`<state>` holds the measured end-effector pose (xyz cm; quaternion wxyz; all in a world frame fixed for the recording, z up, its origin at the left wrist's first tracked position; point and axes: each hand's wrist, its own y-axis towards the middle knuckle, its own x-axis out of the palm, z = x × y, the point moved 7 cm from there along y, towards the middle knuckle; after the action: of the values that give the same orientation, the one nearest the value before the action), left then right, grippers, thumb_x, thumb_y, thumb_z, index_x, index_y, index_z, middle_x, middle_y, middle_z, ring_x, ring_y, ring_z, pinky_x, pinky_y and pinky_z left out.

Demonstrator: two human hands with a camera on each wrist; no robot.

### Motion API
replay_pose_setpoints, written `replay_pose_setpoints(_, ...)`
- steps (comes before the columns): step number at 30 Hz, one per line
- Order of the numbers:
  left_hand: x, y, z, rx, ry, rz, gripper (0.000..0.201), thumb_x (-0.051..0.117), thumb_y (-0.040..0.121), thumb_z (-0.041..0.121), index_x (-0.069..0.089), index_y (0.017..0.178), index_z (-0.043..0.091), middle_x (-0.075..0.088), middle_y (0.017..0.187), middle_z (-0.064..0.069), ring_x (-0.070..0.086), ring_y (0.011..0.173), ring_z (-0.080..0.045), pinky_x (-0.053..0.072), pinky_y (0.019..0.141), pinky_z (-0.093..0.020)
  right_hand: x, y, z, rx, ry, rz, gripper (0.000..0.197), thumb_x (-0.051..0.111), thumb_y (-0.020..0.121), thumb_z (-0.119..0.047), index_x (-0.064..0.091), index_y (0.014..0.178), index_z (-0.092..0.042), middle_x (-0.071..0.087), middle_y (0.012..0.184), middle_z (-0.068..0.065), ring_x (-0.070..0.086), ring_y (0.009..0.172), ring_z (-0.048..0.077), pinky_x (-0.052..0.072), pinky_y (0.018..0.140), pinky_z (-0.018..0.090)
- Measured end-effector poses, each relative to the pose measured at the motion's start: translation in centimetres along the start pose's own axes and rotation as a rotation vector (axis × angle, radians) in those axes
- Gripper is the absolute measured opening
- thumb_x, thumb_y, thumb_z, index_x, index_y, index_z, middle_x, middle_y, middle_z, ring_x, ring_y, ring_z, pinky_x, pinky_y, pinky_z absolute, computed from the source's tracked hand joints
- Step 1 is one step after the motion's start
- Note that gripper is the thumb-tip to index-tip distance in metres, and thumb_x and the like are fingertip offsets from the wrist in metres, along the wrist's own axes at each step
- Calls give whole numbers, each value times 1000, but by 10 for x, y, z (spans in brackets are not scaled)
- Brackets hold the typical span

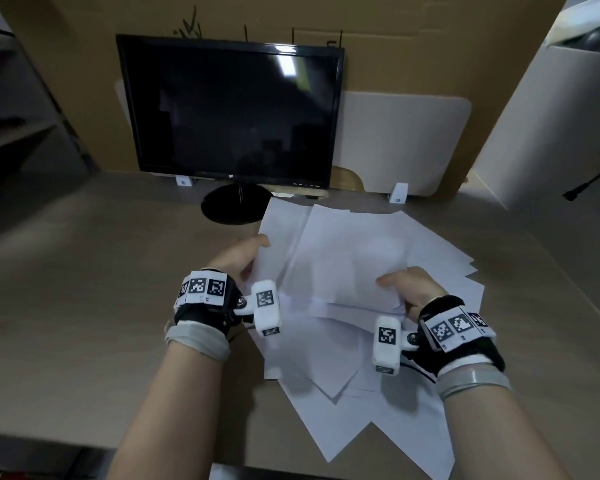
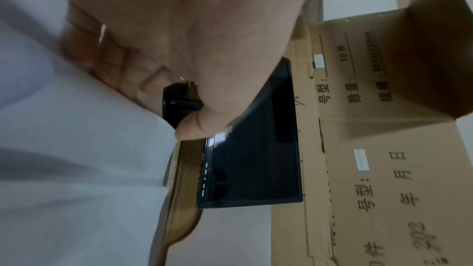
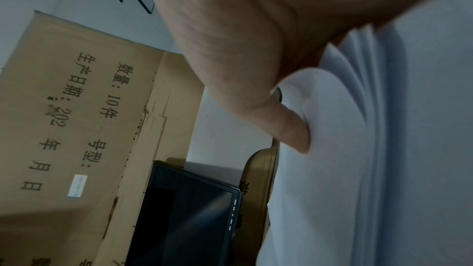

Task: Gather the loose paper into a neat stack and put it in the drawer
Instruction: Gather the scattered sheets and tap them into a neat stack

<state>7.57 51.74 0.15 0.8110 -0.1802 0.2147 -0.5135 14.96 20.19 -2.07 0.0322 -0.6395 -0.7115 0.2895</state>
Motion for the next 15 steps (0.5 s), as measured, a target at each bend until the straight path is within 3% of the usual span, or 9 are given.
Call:
replay_pose_setpoints(2, 5, 9, -4, -60, 17, -51, 71, 75, 55, 50, 64, 114, 11, 69, 113, -12, 65, 105, -34, 51, 98, -43, 4, -2, -1, -10, -8, -24, 33, 75, 73, -10, 66, 100, 8, 70, 105, 30, 70, 95, 45, 56, 85, 50)
replay_pose_setpoints(3, 8, 16, -6, -55, 37, -62, 85, 77, 47, 52, 63, 121, 13, 69, 122, -11, 63, 115, -35, 47, 105, -49, 5, -4, -2, -21, -8, -37, 29, 74, 78, -8, 67, 101, 8, 71, 103, 28, 70, 93, 43, 56, 83, 47)
replay_pose_setpoints(5, 14, 33, -13, -50, 100, -79, 97, 80, 45, 55, 61, 131, 16, 66, 131, -10, 61, 121, -36, 45, 109, -53, 3, -4, -2, -31, -11, -45, 26, 71, 83, -5, 66, 104, 7, 72, 101, 24, 71, 89, 37, 55, 78, 39)
replay_pose_setpoints(7, 21, 16, -6, -13, 150, -63, 84, 80, 65, 51, 57, 137, 14, 63, 136, -10, 59, 125, -37, 44, 110, -52, 0, -2, -2, -35, 6, -45, 29, 71, 82, -5, 64, 108, 6, 72, 101, 22, 71, 89, 35, 57, 86, 41)
replay_pose_setpoints(9, 27, -2, 1, 21, 165, -53, 53, 73, 88, 37, 59, 132, 11, 65, 128, -11, 60, 122, -34, 45, 109, -47, -2, -3, -1, -39, 30, -39, 31, 71, 82, -4, 63, 110, 6, 72, 101, 21, 71, 91, 36, 55, 92, 48)
replay_pose_setpoints(11, 29, -10, 0, 36, 156, -58, 38, 73, 89, 31, 64, 120, 12, 69, 116, -9, 64, 113, -32, 48, 106, -44, -3, -3, 1, -37, 68, -47, 28, 71, 81, -2, 66, 108, 5, 72, 101, 21, 70, 93, 37, 55, 93, 49)
replay_pose_setpoints(13, 32, -13, -6, 20, 108, -83, 43, 77, 83, 29, 65, 121, 13, 72, 115, -9, 67, 109, -32, 51, 104, -48, -4, -5, 4, -33, 105, -61, 27, 73, 79, 0, 68, 105, 3, 73, 102, 19, 70, 95, 37, 55, 94, 49)
replay_pose_setpoints(15, 38, -15, -13, 12, 49, -135, 37, 77, 85, 25, 66, 118, 12, 74, 110, -11, 70, 101, -33, 54, 98, -50, -6, -6, 3, -50, 119, -58, 35, 76, 77, 3, 66, 111, 3, 73, 104, 16, 71, 95, 33, 58, 86, 43)
